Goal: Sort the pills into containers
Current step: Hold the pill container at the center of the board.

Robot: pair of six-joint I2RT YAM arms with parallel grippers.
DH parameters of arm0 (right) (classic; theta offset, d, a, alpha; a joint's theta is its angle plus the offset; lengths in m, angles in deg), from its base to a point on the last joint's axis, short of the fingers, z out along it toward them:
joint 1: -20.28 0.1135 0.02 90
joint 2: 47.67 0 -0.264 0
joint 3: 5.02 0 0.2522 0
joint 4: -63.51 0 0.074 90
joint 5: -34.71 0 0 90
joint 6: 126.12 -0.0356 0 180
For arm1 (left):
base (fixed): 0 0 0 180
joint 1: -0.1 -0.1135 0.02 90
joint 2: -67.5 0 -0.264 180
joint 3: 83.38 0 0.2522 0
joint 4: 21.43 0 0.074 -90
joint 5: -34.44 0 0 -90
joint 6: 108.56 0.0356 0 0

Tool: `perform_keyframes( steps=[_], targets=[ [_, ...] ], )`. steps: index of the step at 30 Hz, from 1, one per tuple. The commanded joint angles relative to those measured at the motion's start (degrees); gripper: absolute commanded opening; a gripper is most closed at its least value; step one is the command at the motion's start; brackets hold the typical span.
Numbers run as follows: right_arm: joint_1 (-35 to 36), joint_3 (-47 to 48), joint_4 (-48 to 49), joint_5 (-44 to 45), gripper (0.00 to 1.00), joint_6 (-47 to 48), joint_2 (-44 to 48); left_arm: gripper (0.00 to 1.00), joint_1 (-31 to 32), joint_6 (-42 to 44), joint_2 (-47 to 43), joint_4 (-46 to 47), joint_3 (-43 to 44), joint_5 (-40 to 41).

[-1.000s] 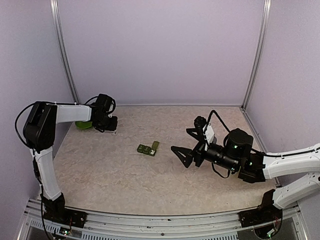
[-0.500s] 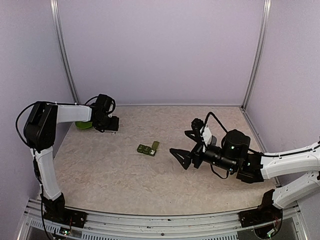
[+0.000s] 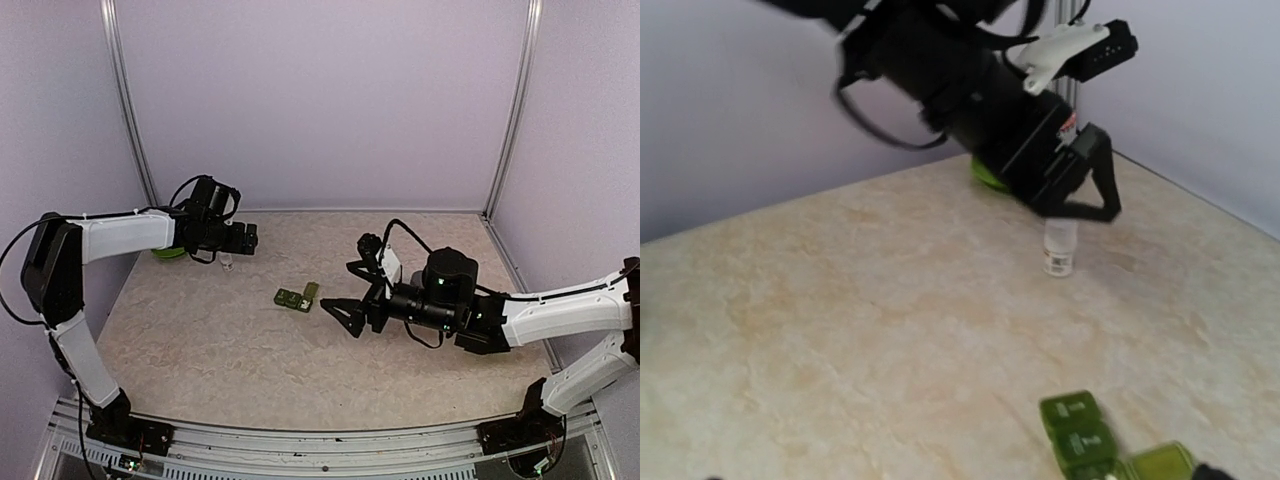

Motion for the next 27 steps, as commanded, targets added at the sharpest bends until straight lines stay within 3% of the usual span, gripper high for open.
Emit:
perform_keyframes(
  steps=[1,8,17,27],
  targets=[
    [-3.11,4.07,-0.69,-6.43,1.00,-5.30,-3.64,0.99,2.70,-2.09,-4.50,3.52,-6.13,-4.36],
    [-7.36,11.00,-5.10,-10.06,0.99,-13.05,-11.75,0.99,6.07,-4.40,-5.67,9.28,-13.83,-11.99],
    [-12.27,18.74,-9.16,-14.87,0.88,-23.50,-23.64,0.99,7.29,-6.06,-2.78,16.44,-17.59,-19.91],
    [-14.23,27.17,-12.11,-17.60,0.87,-26.71,-35.20,0.89,7.36,-6.20,1.94,17.51,-16.98,-20.84]
  ],
)
